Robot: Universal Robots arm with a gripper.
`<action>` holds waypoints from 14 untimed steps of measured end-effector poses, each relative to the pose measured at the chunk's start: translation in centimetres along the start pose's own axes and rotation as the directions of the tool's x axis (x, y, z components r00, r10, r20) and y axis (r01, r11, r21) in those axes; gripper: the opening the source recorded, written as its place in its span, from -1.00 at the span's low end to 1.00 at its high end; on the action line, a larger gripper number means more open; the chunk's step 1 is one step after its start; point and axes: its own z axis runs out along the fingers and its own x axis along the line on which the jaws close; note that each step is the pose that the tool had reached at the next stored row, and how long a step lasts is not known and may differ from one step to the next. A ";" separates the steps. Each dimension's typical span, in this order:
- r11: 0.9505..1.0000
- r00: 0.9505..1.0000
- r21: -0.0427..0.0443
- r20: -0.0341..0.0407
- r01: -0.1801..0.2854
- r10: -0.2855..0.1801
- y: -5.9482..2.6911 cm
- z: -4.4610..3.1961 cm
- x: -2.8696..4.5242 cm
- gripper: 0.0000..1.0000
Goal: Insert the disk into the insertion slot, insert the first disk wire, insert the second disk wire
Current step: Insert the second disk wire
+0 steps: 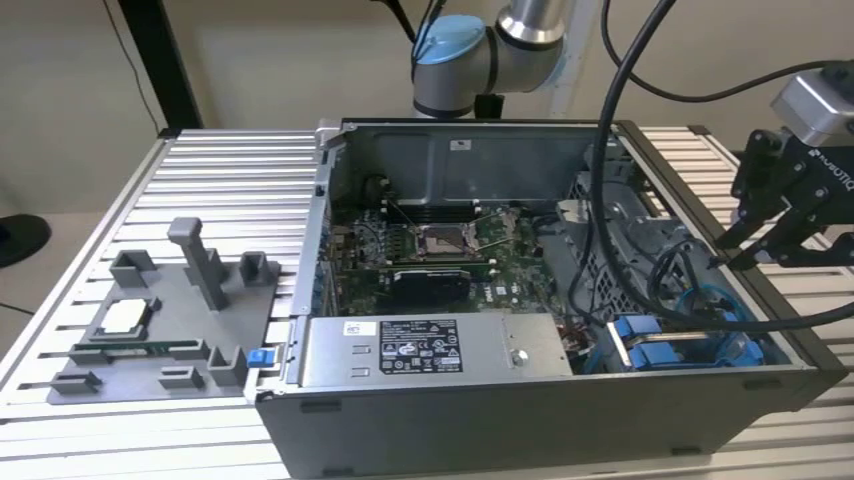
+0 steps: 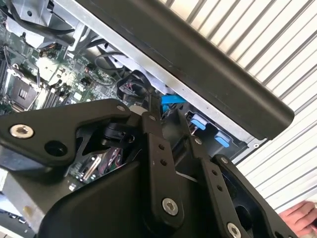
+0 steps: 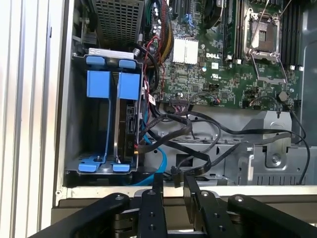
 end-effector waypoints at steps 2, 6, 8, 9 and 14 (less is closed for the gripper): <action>1.000 1.000 -0.002 0.005 0.000 0.000 -0.04 0.12 0.03 1.00; 1.000 1.000 -0.006 0.019 0.000 0.000 -0.15 0.34 0.13 1.00; 1.000 0.999 -0.008 0.032 0.001 -0.001 -0.19 0.42 0.26 1.00; 1.000 0.999 -0.008 0.040 0.002 -0.001 -0.21 0.45 0.35 1.00; 1.000 0.997 -0.007 0.071 0.005 -0.004 -0.24 0.54 1.06 1.00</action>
